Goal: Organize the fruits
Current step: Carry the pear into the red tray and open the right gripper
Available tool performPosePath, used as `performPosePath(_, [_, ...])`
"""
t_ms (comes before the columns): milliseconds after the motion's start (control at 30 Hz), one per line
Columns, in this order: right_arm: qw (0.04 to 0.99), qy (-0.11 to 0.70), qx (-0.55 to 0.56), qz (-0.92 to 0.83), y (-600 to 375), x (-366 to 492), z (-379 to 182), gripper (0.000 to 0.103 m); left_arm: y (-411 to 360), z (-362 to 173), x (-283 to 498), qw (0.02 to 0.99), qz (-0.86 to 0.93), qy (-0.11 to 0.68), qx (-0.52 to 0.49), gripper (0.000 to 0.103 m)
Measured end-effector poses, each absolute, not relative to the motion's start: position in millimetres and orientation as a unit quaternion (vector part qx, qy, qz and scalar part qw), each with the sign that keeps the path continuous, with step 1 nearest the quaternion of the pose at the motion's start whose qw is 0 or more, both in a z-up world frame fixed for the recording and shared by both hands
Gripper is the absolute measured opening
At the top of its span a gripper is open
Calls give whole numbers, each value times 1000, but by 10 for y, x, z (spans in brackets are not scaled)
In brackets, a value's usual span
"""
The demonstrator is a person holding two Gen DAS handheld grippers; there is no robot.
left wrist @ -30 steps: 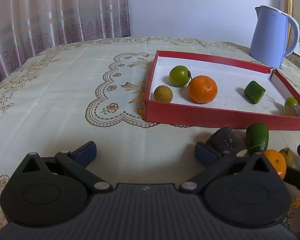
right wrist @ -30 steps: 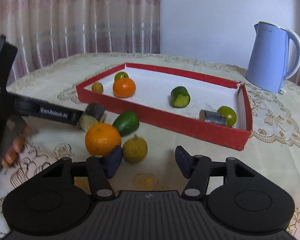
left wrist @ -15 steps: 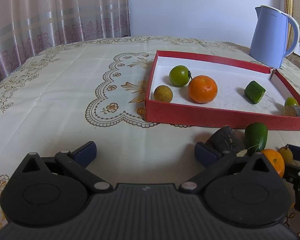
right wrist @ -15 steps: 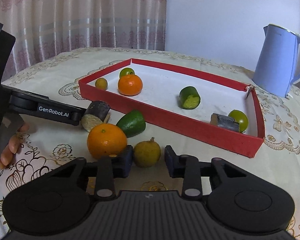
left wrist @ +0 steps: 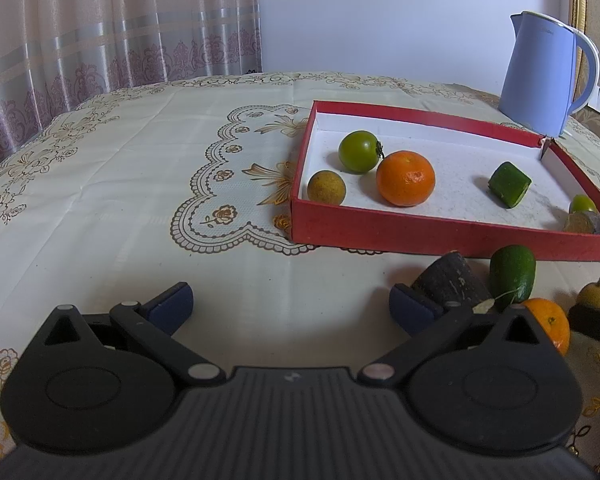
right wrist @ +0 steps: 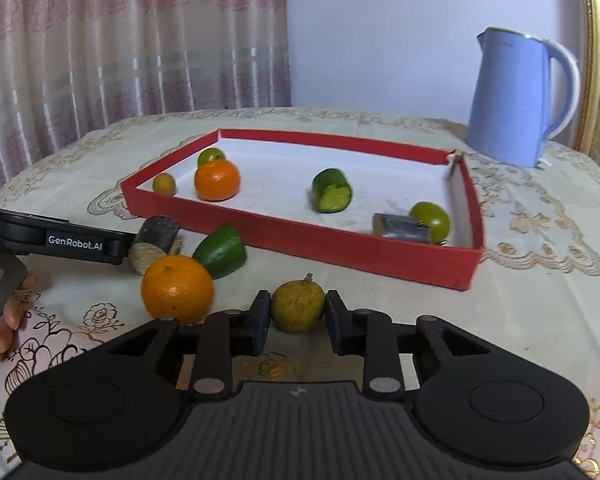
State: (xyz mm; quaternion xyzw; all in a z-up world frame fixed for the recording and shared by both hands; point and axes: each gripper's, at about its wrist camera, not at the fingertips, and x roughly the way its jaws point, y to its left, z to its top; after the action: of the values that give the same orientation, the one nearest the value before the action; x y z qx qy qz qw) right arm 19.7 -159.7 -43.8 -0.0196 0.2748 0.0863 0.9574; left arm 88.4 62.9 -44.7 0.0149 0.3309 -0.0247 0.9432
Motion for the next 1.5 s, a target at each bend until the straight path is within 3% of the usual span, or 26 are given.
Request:
performPosePath(567, [974, 221, -36, 27, -1788, 619, -86, 29, 632, -446, 886, 943, -25, 331, 14, 103])
performPosePath(967, [956, 286, -58, -31, -1847, 1520, -292, 29, 626, -450, 888, 943, -25, 332, 13, 103])
performPosePath(1500, [948, 300, -98, -43, -1719, 1715, -358, 29, 628, -449, 891, 943, -25, 332, 13, 103])
